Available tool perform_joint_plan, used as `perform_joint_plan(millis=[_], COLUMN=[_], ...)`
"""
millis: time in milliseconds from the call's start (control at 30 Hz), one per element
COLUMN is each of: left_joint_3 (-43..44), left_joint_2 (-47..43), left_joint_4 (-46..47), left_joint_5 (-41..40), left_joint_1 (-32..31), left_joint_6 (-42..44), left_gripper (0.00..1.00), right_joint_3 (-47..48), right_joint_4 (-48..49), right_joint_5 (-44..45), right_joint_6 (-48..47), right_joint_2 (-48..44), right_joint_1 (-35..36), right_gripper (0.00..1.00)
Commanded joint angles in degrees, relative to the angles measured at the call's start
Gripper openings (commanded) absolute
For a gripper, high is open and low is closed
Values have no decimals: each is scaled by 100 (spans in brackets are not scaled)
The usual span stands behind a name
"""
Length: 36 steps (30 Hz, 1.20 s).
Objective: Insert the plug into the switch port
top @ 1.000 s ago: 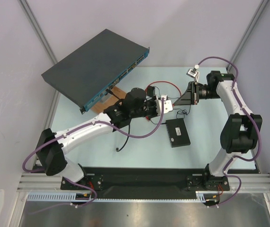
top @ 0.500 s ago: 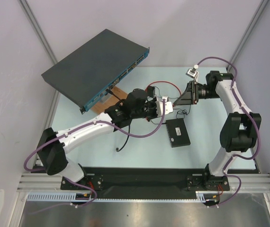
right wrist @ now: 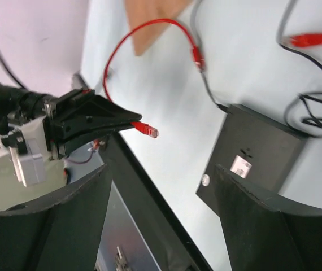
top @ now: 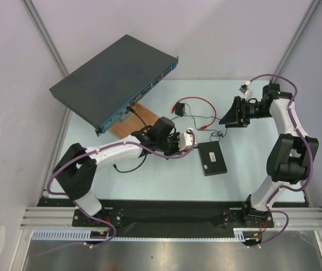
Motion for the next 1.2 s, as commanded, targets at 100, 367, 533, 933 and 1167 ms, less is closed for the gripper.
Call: perform_joint_plan(millis=[100,367,533,933,1167], left_joint_3=[-169,252,665,235,410], left_joint_2=[573,1373,1768,1733,1865], left_joint_4=[441,811,714,1585,1409], left_joint_5=[660,731,792,98,98], left_joint_1=[11,-50,-86,-244,-253], left_joint_6=[-373,-796,-945,-884,-831], left_gripper=[0,0,0,0,1], right_joint_3=[-725,-1569,-1772,-1851,-1790], right_joint_4=[569,1053,1246,1343,1404], right_joint_5=[1029,1513,1548,1302,1232], right_joint_6=[576,637,664,594,602], right_joint_2=[-269,-199,-128,188,382], right_joint_1=[-133,-309,-300,-318,-309], right_gripper=[76,77,78,75,73])
